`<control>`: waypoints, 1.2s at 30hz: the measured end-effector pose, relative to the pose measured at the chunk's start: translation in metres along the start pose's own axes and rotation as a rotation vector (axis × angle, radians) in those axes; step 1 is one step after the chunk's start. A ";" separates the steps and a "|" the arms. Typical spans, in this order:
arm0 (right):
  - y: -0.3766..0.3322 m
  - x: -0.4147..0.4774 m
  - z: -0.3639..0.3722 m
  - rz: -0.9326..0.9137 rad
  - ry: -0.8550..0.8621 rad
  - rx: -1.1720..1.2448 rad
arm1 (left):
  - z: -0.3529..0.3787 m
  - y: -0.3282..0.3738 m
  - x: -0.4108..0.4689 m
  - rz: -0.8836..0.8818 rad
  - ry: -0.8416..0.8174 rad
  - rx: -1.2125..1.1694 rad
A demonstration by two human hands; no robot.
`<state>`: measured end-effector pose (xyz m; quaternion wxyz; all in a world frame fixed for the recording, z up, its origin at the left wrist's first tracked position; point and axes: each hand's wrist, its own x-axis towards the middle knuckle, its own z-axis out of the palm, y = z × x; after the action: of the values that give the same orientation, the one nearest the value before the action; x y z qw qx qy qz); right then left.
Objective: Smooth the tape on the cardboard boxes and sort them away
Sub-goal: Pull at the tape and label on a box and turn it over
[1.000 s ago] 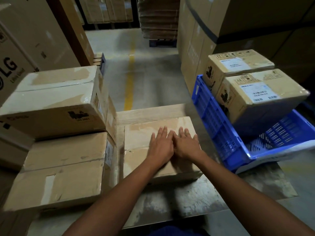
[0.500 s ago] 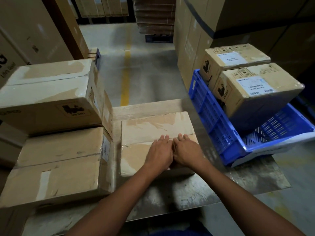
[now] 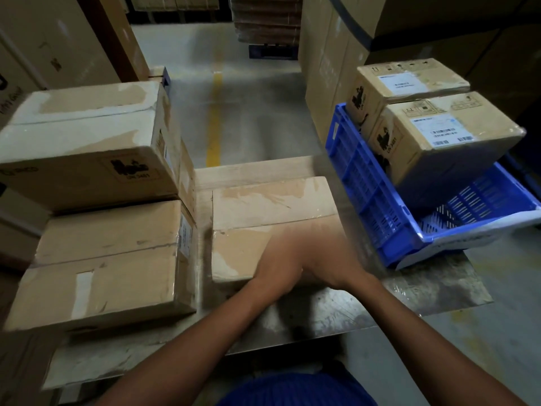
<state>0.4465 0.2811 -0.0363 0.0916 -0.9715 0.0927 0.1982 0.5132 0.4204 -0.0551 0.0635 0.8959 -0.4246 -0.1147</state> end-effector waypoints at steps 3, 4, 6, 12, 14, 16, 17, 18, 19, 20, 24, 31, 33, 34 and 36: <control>0.003 -0.002 0.005 -0.011 0.004 -0.004 | 0.011 -0.003 -0.006 -0.014 -0.002 0.002; 0.003 -0.001 0.004 -0.013 -0.005 -0.001 | 0.011 -0.004 -0.006 -0.011 -0.002 0.002; 0.002 0.001 0.000 -0.008 -0.011 0.007 | 0.009 -0.006 -0.005 -0.004 0.000 -0.001; -0.028 0.010 -0.005 0.003 0.034 0.049 | 0.002 -0.044 -0.025 -0.220 0.035 0.005; -0.037 0.012 0.001 -0.015 0.023 -0.022 | 0.007 -0.060 -0.034 -0.268 0.013 0.015; -0.038 0.015 0.000 -0.010 0.011 -0.047 | 0.008 -0.064 -0.037 -0.257 -0.014 0.021; -0.038 0.018 -0.003 -0.011 0.011 -0.040 | 0.008 -0.064 -0.036 -0.244 -0.016 0.011; -0.037 0.020 -0.007 -0.016 0.013 -0.023 | 0.006 -0.064 -0.035 -0.231 -0.009 -0.002; -0.038 0.022 -0.011 -0.030 0.018 -0.008 | 0.003 -0.066 -0.033 -0.222 0.019 -0.017; -0.039 0.026 -0.013 -0.052 0.028 -0.004 | 0.000 -0.069 -0.033 -0.222 0.061 -0.024; -0.048 0.038 0.000 -0.107 0.065 -0.055 | -0.001 -0.087 -0.035 -0.321 0.067 0.024; -0.048 0.045 -0.007 -0.099 0.085 -0.036 | -0.007 -0.087 -0.033 -0.352 0.006 -0.005; -0.044 0.049 -0.013 -0.044 0.117 0.022 | -0.017 -0.091 -0.026 -0.414 0.060 -0.103; -0.041 0.052 -0.016 -0.003 0.126 0.043 | -0.022 -0.095 -0.019 -0.455 0.097 -0.173; -0.032 0.059 -0.020 0.073 0.140 0.060 | -0.031 -0.104 -0.004 -0.549 0.157 -0.318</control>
<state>0.5140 0.2991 -0.0371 0.1067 -0.9757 0.1400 0.1302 0.5964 0.4900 -0.0466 0.2020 0.9618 -0.1376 -0.1230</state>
